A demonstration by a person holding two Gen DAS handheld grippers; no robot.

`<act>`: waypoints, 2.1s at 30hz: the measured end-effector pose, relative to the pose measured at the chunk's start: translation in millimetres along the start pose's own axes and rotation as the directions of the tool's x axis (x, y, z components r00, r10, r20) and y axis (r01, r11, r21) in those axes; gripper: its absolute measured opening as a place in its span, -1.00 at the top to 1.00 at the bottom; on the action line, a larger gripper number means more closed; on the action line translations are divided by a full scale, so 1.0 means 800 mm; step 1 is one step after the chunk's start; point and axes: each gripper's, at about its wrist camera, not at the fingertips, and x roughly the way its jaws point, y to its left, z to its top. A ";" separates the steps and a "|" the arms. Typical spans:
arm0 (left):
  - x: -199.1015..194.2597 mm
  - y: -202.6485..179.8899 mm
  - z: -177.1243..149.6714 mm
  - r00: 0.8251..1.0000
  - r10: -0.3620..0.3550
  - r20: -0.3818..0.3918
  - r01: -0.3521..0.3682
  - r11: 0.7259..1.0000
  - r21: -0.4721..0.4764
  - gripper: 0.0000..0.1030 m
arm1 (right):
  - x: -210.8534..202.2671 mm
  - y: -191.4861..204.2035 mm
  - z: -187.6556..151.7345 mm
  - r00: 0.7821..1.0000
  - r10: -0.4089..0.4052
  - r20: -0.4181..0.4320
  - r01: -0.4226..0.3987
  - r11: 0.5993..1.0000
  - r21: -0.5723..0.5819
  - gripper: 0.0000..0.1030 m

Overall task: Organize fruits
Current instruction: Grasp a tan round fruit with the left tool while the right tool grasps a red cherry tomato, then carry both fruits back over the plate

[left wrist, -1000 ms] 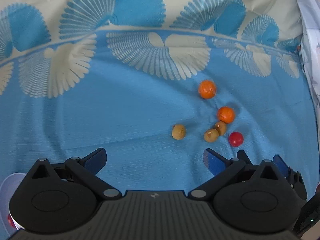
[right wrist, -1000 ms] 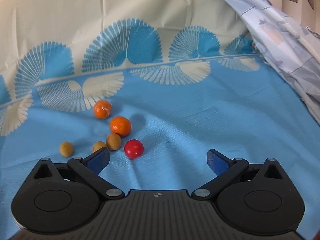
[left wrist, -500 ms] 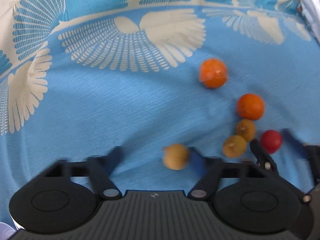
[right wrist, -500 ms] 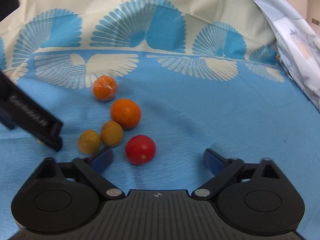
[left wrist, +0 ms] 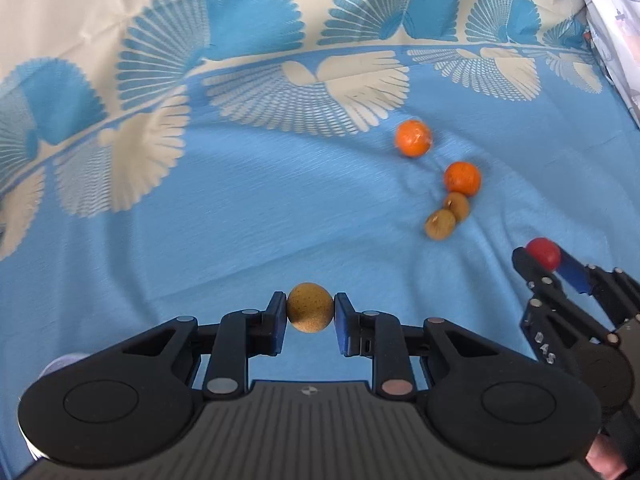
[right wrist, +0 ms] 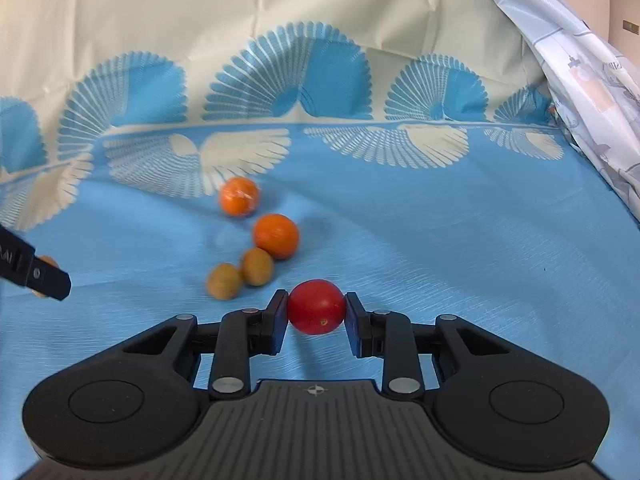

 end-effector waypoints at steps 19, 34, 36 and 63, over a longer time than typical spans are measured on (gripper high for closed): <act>-0.263 0.170 -0.223 0.994 0.097 0.044 -0.080 0.953 -0.291 0.46 | -0.297 0.129 -0.038 0.874 0.458 -0.162 -0.473 0.879 -0.068 0.39; -0.336 0.256 -0.341 0.988 0.125 0.093 -0.071 0.894 -0.443 0.46 | -0.402 0.221 -0.074 0.840 0.495 -0.221 -0.539 0.808 -0.239 0.39; -0.339 0.260 -0.345 0.987 0.127 0.100 -0.069 0.890 -0.452 0.46 | -0.407 0.224 -0.072 0.845 0.491 -0.214 -0.533 0.807 -0.254 0.39; -0.337 0.269 -0.350 0.988 0.108 0.107 -0.044 0.879 -0.474 0.46 | -0.421 0.228 -0.077 0.857 0.476 -0.195 -0.514 0.805 -0.294 0.39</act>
